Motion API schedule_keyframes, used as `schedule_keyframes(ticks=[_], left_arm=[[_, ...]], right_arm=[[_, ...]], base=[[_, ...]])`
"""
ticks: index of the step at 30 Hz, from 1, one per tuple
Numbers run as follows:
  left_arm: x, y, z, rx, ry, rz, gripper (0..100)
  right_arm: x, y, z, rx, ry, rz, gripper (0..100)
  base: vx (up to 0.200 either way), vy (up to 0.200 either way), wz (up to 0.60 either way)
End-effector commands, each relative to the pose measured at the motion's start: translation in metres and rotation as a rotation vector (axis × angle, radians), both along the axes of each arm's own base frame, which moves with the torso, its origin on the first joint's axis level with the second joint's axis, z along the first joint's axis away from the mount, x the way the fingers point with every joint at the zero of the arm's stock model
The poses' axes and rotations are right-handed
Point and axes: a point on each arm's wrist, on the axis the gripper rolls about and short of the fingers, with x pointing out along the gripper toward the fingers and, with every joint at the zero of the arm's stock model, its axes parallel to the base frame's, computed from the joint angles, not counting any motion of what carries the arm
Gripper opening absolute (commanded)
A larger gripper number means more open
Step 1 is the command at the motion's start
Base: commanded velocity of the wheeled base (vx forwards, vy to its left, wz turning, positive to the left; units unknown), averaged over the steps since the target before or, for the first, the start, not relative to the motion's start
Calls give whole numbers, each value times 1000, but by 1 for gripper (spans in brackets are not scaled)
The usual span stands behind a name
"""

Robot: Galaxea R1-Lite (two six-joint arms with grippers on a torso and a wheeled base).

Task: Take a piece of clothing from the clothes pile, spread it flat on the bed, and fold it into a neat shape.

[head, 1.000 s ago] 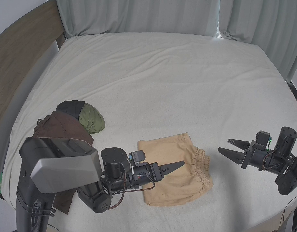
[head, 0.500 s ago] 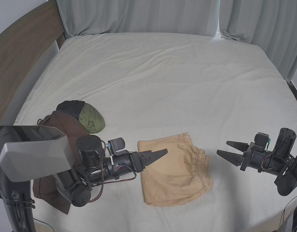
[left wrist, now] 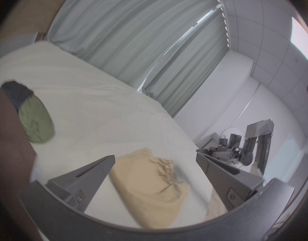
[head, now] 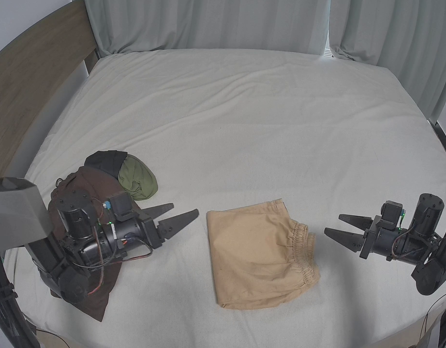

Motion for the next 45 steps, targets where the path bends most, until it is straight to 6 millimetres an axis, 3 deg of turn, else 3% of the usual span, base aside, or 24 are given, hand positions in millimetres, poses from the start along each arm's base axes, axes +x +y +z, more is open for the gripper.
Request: schedule_keyframes(ticks=[1,8,21,37,45], left_arm=[[-5,41,6,83,-81,91,100],[-4,81,11,161,-163,185,100],[-6,132,14,242,-239,276,100],[-6,168,-7,394,-260,358,100],[-12,167,-5,399,-259,357,100]], right_arm=[[0,2,0,0,2,6,100],[-1,2,-5,-4,26,6,100],[2,2,-20,-47,49,14,100],[6,0,-34,-75,83,12,100],[6,0,-36,-80,89,14,100]], base=[[0,0,0],[0,0,0],[0,0,0],[0,0,0],[0,0,0]])
